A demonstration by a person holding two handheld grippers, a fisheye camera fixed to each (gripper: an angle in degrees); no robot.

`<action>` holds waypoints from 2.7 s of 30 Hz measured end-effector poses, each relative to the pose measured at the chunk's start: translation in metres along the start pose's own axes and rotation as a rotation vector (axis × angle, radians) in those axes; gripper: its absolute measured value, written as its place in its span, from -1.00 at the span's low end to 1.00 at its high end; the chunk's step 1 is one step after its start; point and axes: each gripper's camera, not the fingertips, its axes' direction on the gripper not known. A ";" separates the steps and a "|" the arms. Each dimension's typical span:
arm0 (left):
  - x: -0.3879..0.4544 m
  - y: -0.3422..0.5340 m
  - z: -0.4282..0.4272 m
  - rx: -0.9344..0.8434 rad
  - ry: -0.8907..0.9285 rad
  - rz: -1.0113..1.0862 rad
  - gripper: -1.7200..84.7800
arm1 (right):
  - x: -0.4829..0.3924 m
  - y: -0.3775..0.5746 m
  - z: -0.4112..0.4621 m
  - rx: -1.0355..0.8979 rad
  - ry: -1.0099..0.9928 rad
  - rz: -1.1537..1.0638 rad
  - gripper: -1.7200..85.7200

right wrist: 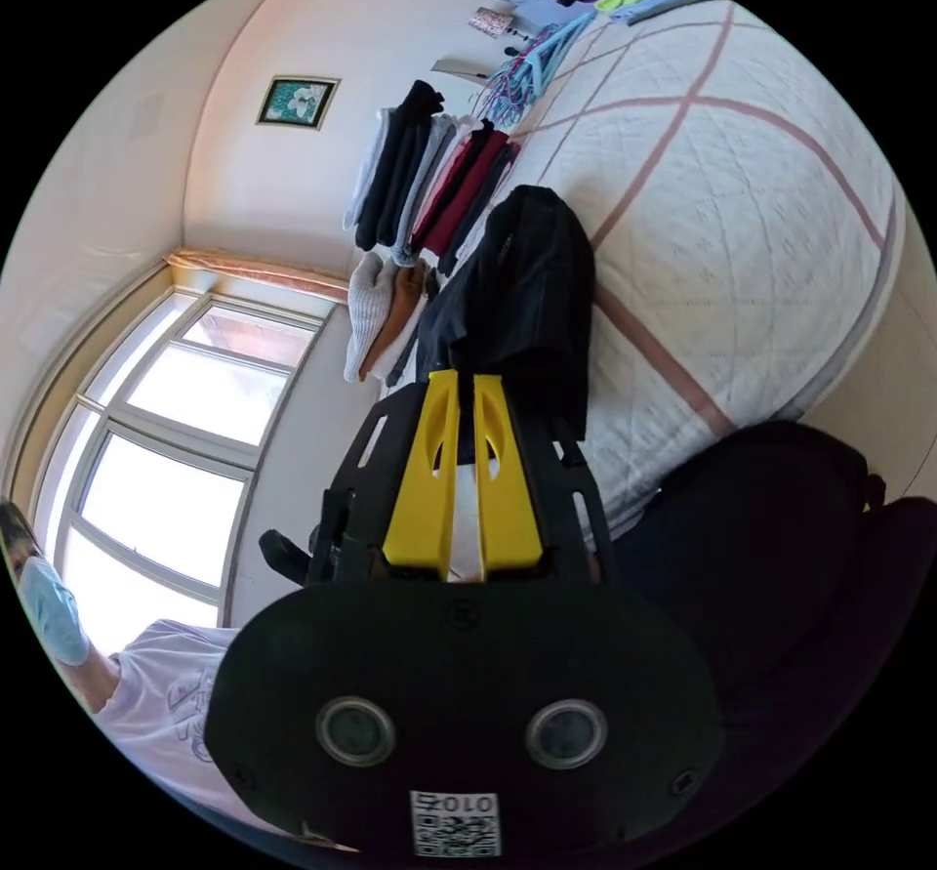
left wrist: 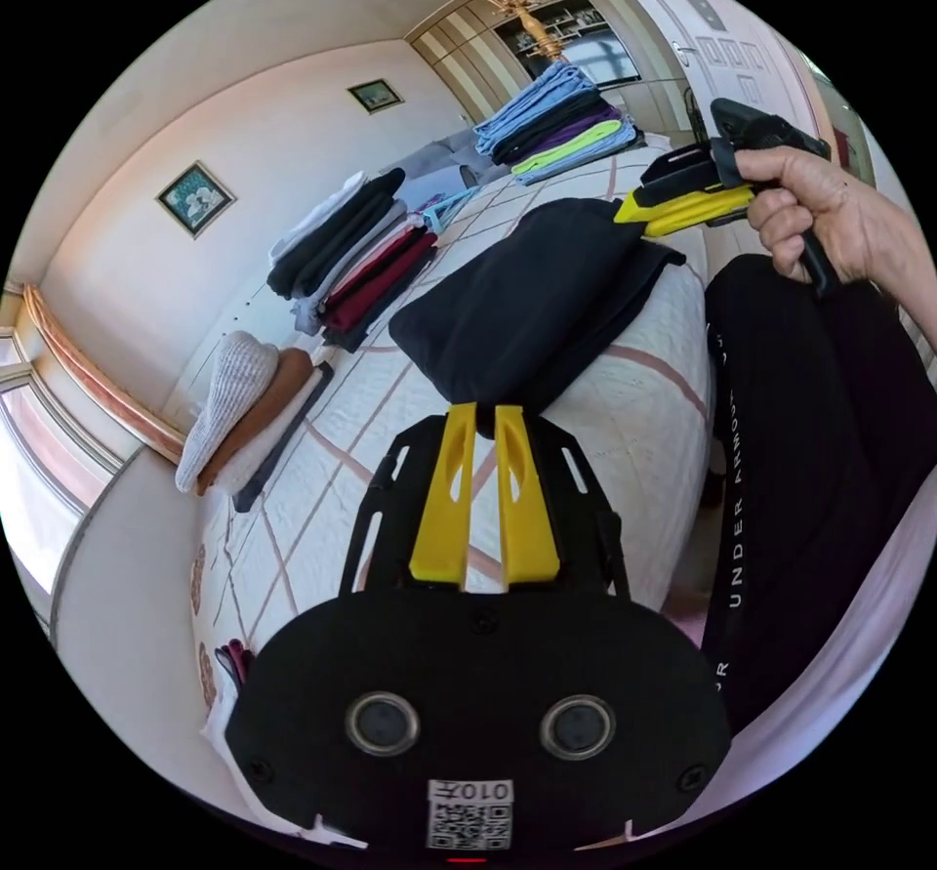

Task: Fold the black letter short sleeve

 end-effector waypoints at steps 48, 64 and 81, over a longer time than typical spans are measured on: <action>0.163 -0.089 -0.008 0.118 0.114 0.601 -0.74 | -0.120 0.096 0.062 -0.005 0.429 -0.443 -0.74; 0.159 -0.074 0.032 0.081 0.315 0.361 -0.96 | -0.058 0.041 0.001 -0.189 0.199 -0.228 -0.66; 0.127 0.005 0.107 0.089 0.445 0.176 -0.95 | 0.007 -0.070 -0.011 -0.128 -0.300 0.073 -0.54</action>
